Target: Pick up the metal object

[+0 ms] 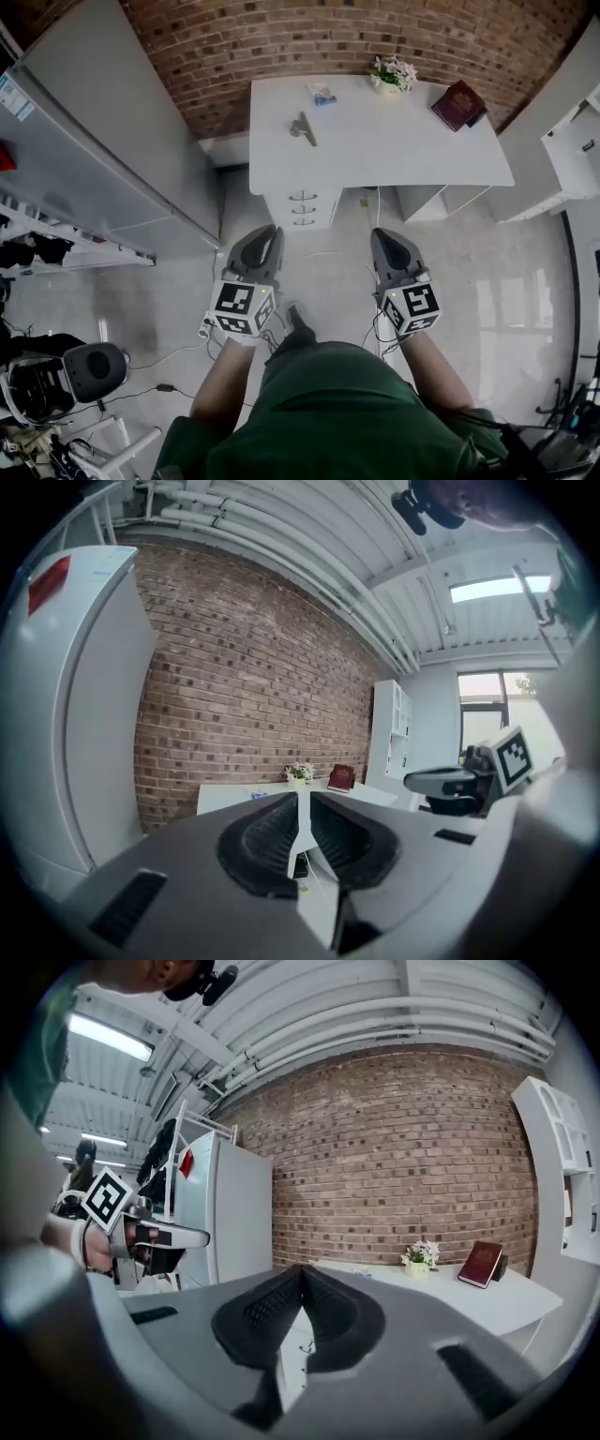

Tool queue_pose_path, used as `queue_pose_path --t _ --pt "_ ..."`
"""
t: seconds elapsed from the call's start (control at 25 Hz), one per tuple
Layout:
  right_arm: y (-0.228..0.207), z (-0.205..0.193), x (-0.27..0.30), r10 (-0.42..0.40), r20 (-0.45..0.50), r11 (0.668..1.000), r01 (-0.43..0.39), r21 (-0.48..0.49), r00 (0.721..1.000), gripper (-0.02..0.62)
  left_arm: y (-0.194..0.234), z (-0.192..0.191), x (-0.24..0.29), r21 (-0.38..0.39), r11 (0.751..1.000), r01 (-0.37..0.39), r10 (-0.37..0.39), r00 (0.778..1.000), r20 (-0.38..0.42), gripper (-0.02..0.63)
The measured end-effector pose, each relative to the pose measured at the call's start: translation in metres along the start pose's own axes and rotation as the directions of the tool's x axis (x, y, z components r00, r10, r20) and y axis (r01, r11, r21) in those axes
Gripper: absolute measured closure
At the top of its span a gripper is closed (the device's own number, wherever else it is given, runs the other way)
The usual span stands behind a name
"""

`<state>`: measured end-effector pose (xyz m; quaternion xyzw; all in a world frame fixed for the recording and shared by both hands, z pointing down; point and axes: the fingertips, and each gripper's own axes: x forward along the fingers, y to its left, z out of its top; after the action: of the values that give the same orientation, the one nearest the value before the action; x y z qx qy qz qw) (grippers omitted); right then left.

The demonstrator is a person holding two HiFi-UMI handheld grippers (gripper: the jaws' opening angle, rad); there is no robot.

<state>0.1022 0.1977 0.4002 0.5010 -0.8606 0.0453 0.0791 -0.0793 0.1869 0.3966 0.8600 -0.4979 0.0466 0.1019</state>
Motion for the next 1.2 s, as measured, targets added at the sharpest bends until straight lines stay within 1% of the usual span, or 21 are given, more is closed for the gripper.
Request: queue_pose_path --t 0.32,0.48,0.64,0.8,0.96,1.08,1.2 --pt "0.005 0.006 0.080 -0.033 -0.035 0.999 0.033 0.009 0.999 0.592 0.079 0.001 0.038 -0.040 0.999 0.028 -0.028 1.000 -0.014 0.569" --pt "0.008 0.006 0.103 -0.027 -0.052 1.000 0.027 0.008 0.998 0.592 0.100 0.000 0.050 -0.054 0.998 0.030 -0.031 0.999 -0.017 0.569" --pt "0.000 0.005 0.125 -0.015 -0.059 1.000 0.016 0.006 0.998 0.592 0.113 0.000 0.071 -0.072 0.997 0.031 -0.032 0.999 -0.021 0.569" --pt "-0.014 -0.005 0.150 0.007 -0.058 1.000 -0.005 0.025 0.998 0.592 0.118 -0.005 0.092 -0.067 0.997 0.026 -0.029 0.999 -0.036 0.569" --pt "-0.031 -0.005 0.184 0.054 -0.038 0.998 -0.052 0.031 0.998 0.592 0.131 -0.004 0.118 -0.042 0.999 -0.012 0.009 0.999 -0.052 0.569" --pt "-0.055 0.001 0.212 0.083 -0.029 0.996 -0.081 0.040 0.996 0.592 0.142 0.001 0.148 -0.037 0.998 -0.041 0.038 0.997 -0.067 0.569" --pt "-0.083 0.002 0.239 0.114 -0.027 0.993 -0.112 0.048 0.993 0.592 0.150 0.003 0.184 -0.058 0.996 -0.062 0.057 0.995 -0.084 0.569"
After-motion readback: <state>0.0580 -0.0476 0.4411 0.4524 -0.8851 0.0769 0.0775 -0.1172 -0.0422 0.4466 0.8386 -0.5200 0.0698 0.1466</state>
